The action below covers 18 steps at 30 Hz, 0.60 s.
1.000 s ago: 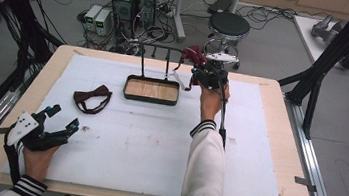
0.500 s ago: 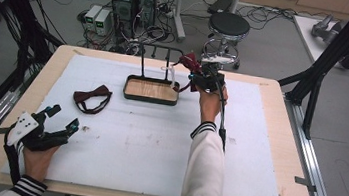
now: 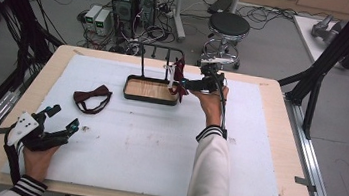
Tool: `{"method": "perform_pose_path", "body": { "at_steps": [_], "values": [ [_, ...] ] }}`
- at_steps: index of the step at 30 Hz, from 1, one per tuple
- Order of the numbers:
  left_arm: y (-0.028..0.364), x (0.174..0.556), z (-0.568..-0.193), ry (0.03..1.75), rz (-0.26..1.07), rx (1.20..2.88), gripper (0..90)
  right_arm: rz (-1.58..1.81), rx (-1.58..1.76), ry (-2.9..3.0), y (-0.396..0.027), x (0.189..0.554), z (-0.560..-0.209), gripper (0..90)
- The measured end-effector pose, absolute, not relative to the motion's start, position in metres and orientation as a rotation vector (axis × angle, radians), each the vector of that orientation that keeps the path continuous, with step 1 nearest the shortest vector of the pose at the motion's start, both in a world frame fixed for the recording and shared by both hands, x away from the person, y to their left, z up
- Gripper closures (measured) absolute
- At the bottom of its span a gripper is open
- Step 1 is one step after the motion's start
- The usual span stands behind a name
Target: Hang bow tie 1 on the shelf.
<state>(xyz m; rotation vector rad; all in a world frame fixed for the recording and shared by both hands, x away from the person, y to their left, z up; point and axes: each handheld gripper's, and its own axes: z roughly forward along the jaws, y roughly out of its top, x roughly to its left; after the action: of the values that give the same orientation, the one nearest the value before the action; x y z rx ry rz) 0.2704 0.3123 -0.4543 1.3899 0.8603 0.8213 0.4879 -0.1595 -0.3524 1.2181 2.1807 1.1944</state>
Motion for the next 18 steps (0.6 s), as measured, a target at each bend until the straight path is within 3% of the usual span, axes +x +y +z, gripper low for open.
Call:
{"method": "perform_pose_path", "body": {
  "at_steps": [12, 18],
  "values": [
    [0.312, 0.270, -0.454, 0.859, 0.821, 1.390, 15.4, 1.259, 1.152, 2.240, -0.168, 0.458, -0.326, 0.6],
    [0.312, 0.270, -0.454, 0.857, 0.823, 1.391, 15.4, 1.323, 1.055, 2.129, -0.182, 0.420, -0.320, 0.8]
  ]
}}
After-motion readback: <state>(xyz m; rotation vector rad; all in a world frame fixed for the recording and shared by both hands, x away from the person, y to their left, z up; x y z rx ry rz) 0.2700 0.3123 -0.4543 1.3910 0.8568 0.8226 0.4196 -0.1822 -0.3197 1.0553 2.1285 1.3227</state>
